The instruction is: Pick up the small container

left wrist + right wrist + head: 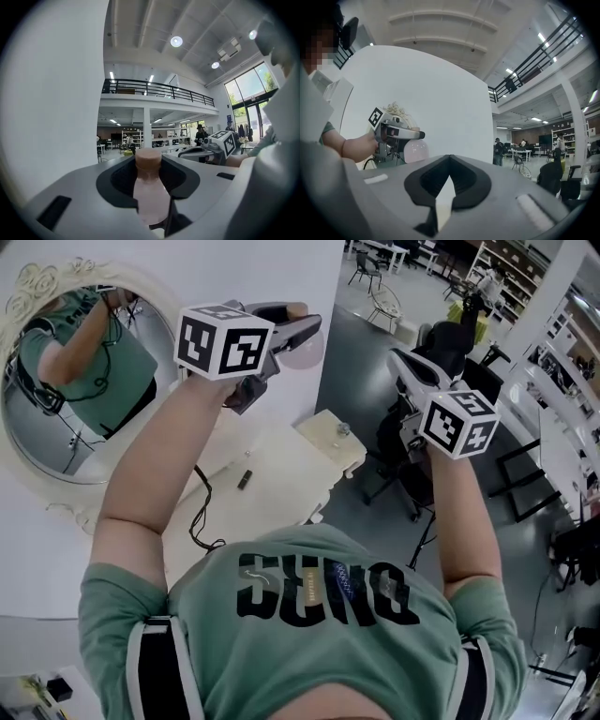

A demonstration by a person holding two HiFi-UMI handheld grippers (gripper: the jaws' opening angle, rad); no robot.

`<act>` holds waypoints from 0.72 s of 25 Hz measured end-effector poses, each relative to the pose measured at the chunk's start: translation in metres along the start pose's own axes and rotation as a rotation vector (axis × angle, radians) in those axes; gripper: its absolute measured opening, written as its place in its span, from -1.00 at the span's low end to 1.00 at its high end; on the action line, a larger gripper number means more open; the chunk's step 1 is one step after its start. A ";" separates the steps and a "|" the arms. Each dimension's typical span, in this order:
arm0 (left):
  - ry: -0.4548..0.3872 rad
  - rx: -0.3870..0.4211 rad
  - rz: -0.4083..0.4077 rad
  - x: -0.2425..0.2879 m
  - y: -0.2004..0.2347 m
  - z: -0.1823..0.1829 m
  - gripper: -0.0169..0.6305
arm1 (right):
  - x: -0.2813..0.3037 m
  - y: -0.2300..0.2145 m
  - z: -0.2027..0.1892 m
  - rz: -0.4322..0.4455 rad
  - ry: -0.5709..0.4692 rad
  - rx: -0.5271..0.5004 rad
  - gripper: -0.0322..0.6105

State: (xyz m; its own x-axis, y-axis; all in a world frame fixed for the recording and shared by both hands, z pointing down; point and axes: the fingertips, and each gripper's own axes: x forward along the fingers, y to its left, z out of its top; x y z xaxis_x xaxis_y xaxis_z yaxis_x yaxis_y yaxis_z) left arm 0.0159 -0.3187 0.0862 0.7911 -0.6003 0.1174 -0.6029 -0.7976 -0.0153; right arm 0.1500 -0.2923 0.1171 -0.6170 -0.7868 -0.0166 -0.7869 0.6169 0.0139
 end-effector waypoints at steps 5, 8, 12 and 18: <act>0.005 0.019 -0.005 0.000 -0.002 0.005 -0.54 | -0.001 -0.002 0.004 -0.007 -0.009 0.001 -0.87; 0.004 0.026 -0.010 -0.001 -0.003 0.005 -0.54 | -0.001 -0.001 0.005 -0.005 -0.010 -0.002 -0.87; 0.012 0.029 -0.009 -0.001 -0.003 0.003 -0.54 | -0.002 0.000 0.005 -0.003 -0.006 0.000 -0.87; 0.012 0.029 -0.011 -0.003 -0.005 0.002 -0.54 | -0.003 0.000 0.006 -0.003 -0.005 0.000 -0.87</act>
State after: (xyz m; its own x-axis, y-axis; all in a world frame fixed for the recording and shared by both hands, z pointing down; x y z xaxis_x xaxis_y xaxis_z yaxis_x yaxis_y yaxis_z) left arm 0.0169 -0.3135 0.0835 0.7964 -0.5907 0.1299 -0.5907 -0.8058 -0.0432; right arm 0.1518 -0.2903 0.1110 -0.6146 -0.7886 -0.0219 -0.7889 0.6144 0.0135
